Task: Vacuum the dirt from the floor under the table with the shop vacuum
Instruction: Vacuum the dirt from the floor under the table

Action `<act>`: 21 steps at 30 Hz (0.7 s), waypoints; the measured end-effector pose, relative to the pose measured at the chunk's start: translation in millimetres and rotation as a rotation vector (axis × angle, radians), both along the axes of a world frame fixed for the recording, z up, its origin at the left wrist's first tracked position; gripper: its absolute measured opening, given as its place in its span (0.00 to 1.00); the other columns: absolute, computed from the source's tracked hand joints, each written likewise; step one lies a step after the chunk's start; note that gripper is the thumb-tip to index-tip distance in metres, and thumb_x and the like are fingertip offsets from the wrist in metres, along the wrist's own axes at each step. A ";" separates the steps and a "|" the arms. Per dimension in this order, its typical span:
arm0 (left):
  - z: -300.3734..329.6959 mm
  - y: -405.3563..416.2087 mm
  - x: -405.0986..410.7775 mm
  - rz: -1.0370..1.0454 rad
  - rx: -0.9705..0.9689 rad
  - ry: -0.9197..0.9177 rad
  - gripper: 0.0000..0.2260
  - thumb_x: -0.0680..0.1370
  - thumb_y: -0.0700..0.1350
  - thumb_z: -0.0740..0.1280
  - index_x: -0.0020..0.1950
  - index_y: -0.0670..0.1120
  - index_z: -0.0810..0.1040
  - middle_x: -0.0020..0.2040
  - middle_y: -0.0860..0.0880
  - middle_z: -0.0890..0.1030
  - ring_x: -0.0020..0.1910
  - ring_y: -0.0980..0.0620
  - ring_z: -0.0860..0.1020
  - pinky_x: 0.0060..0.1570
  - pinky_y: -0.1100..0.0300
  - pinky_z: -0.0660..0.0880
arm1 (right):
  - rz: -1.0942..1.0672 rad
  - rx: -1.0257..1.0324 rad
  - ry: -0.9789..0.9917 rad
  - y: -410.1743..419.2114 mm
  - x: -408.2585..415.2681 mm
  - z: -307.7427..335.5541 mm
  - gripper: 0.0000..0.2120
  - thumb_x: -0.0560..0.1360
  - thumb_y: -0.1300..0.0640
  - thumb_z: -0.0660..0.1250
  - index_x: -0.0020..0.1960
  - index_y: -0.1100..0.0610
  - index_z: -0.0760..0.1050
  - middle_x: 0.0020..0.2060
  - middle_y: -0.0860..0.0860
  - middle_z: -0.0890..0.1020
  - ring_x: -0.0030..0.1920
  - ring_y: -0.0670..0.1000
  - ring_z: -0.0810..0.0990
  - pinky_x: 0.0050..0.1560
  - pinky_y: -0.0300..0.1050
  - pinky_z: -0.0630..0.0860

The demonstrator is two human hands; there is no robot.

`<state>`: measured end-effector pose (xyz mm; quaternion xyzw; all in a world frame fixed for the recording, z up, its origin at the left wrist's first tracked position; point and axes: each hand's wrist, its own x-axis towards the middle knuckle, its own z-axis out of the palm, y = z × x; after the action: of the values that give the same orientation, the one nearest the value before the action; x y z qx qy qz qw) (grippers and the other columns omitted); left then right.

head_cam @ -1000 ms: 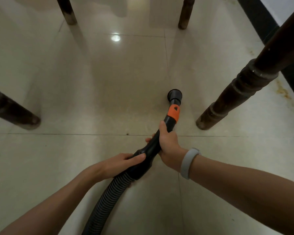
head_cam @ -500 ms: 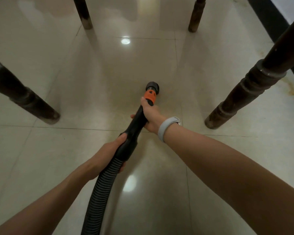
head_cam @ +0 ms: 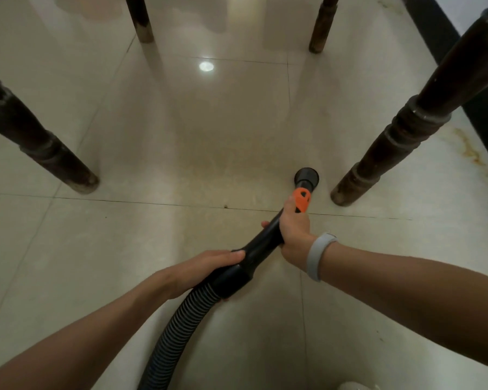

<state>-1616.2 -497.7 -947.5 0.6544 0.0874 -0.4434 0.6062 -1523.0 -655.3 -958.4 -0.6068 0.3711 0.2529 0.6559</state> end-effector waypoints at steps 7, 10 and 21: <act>2.0 -12.5 3.0 0.140 0.108 -0.062 0.19 0.78 0.57 0.59 0.58 0.43 0.74 0.43 0.44 0.80 0.36 0.49 0.79 0.35 0.59 0.78 | 0.092 0.176 0.032 2.2 13.3 6.5 0.23 0.79 0.46 0.59 0.69 0.56 0.58 0.47 0.57 0.74 0.36 0.56 0.80 0.34 0.52 0.76; 1.5 7.3 3.4 0.253 0.205 -0.109 0.19 0.77 0.56 0.61 0.56 0.42 0.75 0.42 0.43 0.80 0.35 0.49 0.79 0.35 0.59 0.77 | 0.189 0.258 0.022 33.2 28.2 8.3 0.23 0.80 0.47 0.59 0.70 0.56 0.57 0.44 0.57 0.73 0.36 0.57 0.79 0.40 0.54 0.74; -9.4 85.7 -4.5 0.836 0.457 -0.253 0.18 0.76 0.56 0.65 0.48 0.40 0.79 0.40 0.39 0.81 0.35 0.44 0.80 0.35 0.54 0.76 | 0.525 0.214 -0.162 132.4 27.8 4.2 0.24 0.81 0.54 0.57 0.74 0.60 0.56 0.54 0.57 0.74 0.45 0.53 0.77 0.42 0.45 0.77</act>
<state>-1620.7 -412.0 -956.9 0.7282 0.3631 -0.0489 0.5792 -1495.2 -522.9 -954.2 -0.6276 0.1191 0.4023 0.6558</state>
